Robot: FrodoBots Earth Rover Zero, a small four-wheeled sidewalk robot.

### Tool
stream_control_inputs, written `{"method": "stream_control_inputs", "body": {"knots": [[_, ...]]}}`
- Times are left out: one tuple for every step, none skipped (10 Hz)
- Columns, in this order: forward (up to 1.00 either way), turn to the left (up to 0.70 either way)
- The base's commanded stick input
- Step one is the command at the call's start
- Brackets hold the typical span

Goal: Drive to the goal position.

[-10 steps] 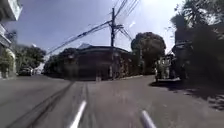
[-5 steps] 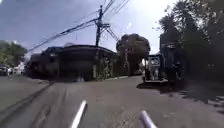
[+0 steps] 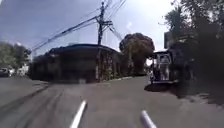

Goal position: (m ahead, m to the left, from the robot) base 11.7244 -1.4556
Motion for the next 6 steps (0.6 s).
{"method": "stream_control_inputs", "body": {"knots": [[1.00,-0.40],[1.00,-0.40],[1.00,-0.31],[1.00,-0.07],[1.00,-0.05],[1.00,-0.05]]}}
